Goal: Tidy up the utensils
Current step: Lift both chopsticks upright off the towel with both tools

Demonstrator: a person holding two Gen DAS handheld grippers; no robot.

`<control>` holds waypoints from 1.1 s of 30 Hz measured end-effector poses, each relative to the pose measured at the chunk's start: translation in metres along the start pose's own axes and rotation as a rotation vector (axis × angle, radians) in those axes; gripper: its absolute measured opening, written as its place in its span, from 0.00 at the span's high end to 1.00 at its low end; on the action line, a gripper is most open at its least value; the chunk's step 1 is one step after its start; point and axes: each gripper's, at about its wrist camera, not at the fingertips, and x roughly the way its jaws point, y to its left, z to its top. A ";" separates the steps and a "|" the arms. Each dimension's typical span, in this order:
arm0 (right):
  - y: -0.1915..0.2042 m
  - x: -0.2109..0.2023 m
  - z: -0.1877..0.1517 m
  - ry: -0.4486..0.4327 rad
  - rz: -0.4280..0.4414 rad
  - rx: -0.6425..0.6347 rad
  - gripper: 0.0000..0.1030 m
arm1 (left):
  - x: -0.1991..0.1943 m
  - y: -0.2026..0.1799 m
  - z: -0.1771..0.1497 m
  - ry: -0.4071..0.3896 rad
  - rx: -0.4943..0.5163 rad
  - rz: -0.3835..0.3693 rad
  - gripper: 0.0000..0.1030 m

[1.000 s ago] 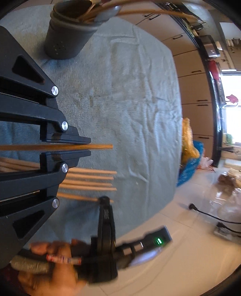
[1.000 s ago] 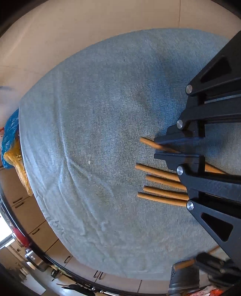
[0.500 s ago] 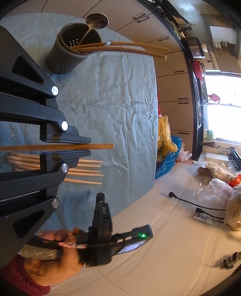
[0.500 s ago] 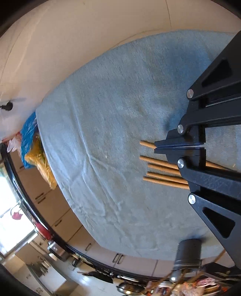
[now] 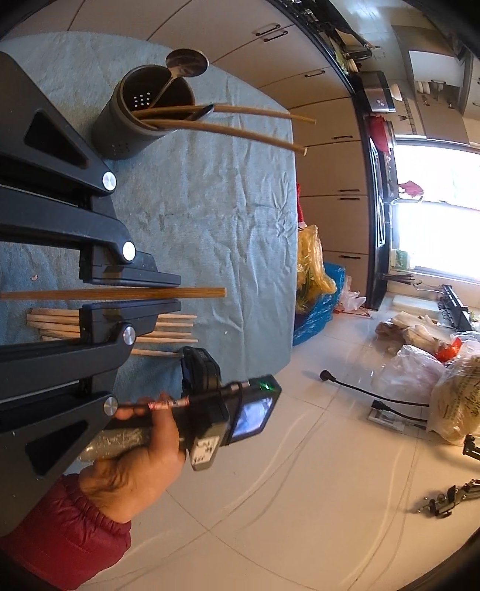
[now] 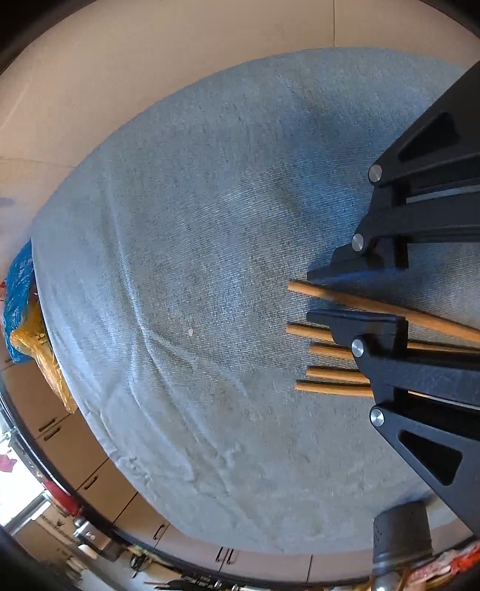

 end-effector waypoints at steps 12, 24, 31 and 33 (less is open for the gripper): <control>-0.008 -0.024 -0.014 -0.096 0.039 -0.028 0.95 | -0.021 0.006 -0.004 -0.033 0.006 -0.015 0.95; -0.015 -0.162 -0.111 -0.519 0.278 -0.123 0.95 | -0.048 0.002 -0.012 -0.081 0.017 0.017 0.95; -0.016 -0.196 -0.168 -0.666 0.337 -0.165 0.95 | -0.059 -0.003 -0.018 -0.099 0.037 0.035 0.95; -0.015 -0.196 -0.176 -0.684 0.341 -0.168 0.95 | -0.063 -0.004 -0.019 -0.106 0.039 0.035 0.95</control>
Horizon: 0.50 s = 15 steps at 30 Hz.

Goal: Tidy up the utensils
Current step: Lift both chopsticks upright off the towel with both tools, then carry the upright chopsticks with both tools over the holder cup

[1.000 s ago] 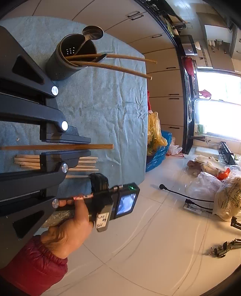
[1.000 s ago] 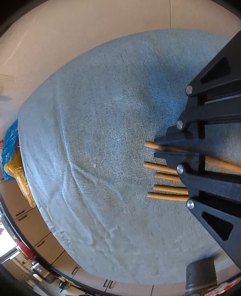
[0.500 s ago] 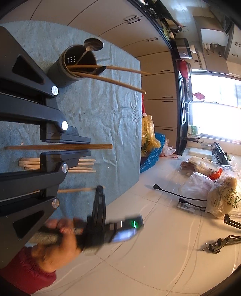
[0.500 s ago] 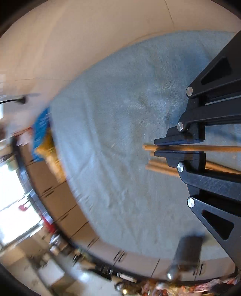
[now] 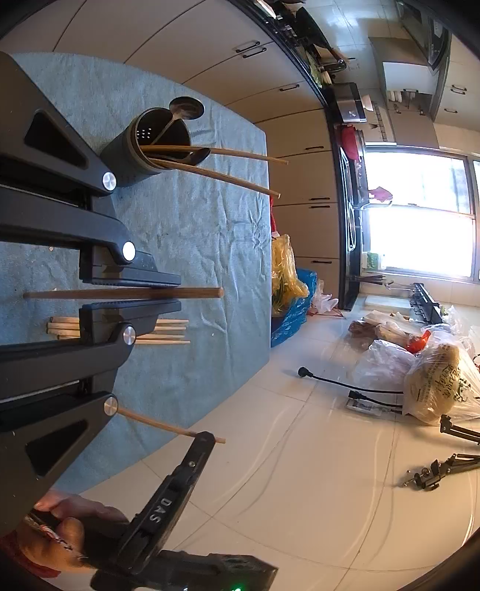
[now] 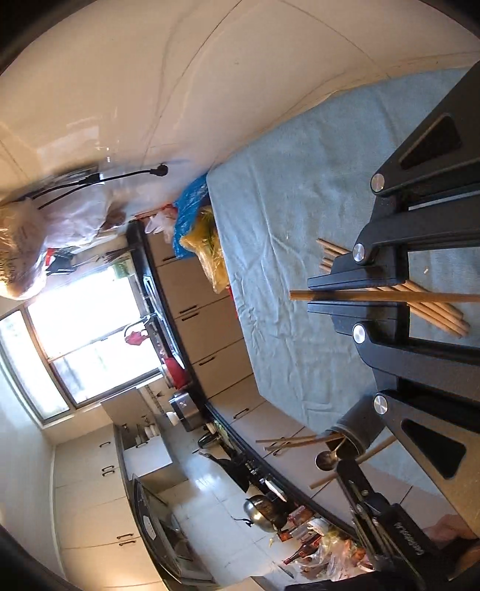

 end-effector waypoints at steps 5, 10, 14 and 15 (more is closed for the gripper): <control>0.002 -0.008 0.002 -0.023 0.011 -0.022 0.95 | -0.005 0.005 0.001 -0.007 -0.014 0.001 0.95; 0.013 -0.015 0.001 -0.039 0.025 -0.041 0.95 | -0.010 0.012 0.003 -0.016 -0.025 0.003 0.95; 0.019 -0.016 0.005 -0.054 0.029 -0.060 0.95 | -0.014 0.016 0.005 -0.025 -0.028 0.009 0.95; 0.021 -0.016 0.006 -0.060 0.029 -0.064 0.95 | -0.014 0.016 0.005 -0.025 -0.029 0.008 0.95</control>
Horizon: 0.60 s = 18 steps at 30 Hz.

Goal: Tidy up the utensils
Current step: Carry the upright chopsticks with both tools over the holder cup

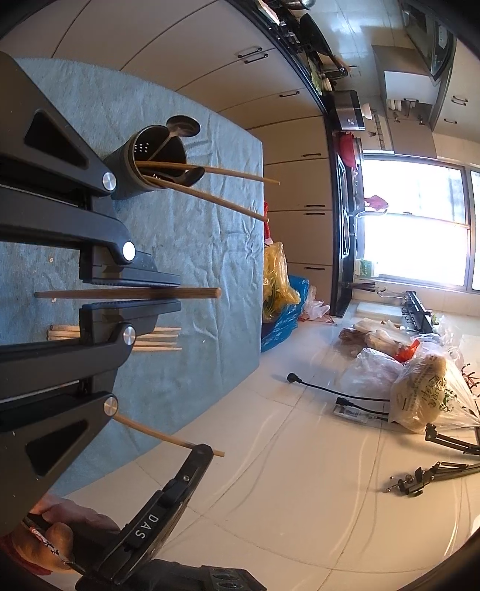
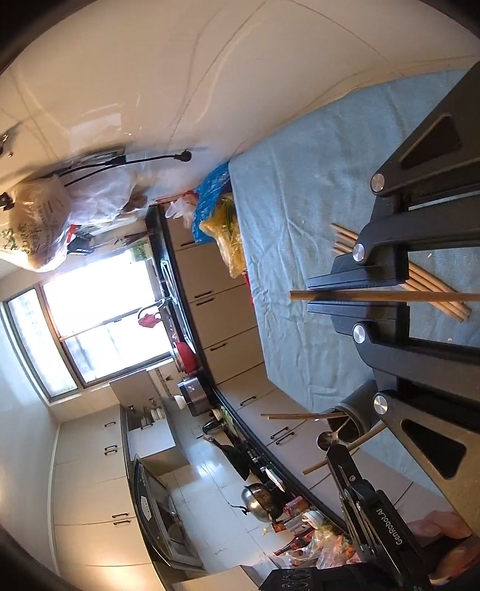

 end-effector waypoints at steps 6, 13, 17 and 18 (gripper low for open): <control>0.005 -0.002 0.005 -0.014 0.013 -0.012 0.95 | -0.005 0.002 0.002 -0.011 0.001 0.005 0.95; 0.017 -0.004 0.011 -0.030 0.032 -0.032 0.95 | -0.016 0.007 0.011 -0.033 -0.008 0.010 0.95; 0.027 -0.004 0.019 -0.046 0.052 -0.038 0.95 | -0.026 0.015 0.019 -0.053 -0.016 0.019 0.95; 0.030 -0.004 0.021 -0.051 0.057 -0.041 0.95 | -0.030 0.019 0.022 -0.058 -0.021 0.020 0.95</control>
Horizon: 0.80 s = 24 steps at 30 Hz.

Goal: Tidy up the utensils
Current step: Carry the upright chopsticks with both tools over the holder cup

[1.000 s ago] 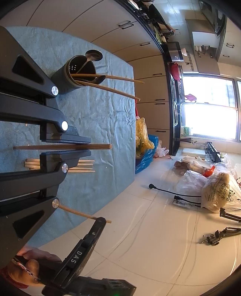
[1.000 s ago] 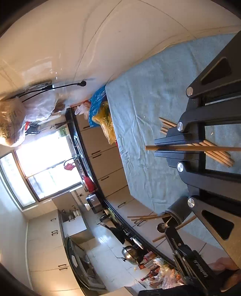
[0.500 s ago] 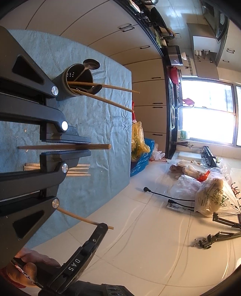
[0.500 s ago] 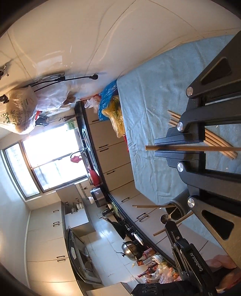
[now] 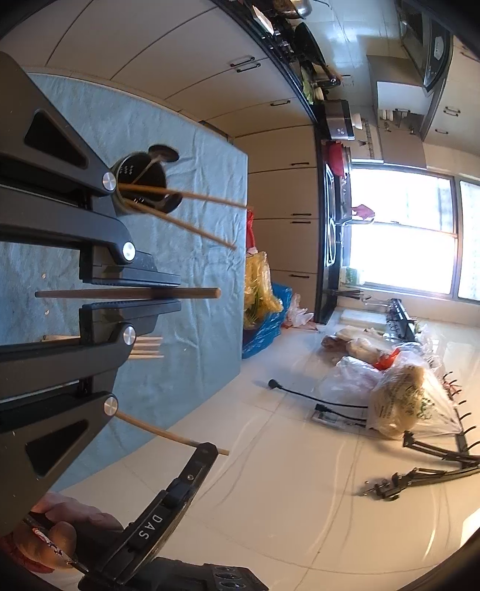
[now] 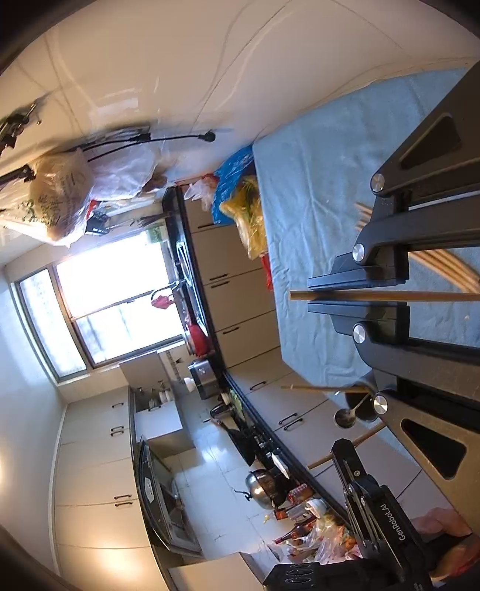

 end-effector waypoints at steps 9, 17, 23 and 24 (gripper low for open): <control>0.041 0.006 0.025 -0.057 0.065 -0.042 0.95 | -0.029 0.030 0.031 -0.069 -0.017 0.058 0.95; 0.093 0.023 0.054 -0.110 0.132 -0.083 0.95 | -0.054 0.057 0.061 -0.151 -0.019 0.124 0.95; 0.131 0.037 0.068 -0.156 0.171 -0.104 0.95 | -0.054 0.082 0.081 -0.189 -0.037 0.168 0.95; 0.136 0.041 0.069 -0.158 0.174 -0.106 0.95 | -0.051 0.086 0.083 -0.193 -0.040 0.176 0.95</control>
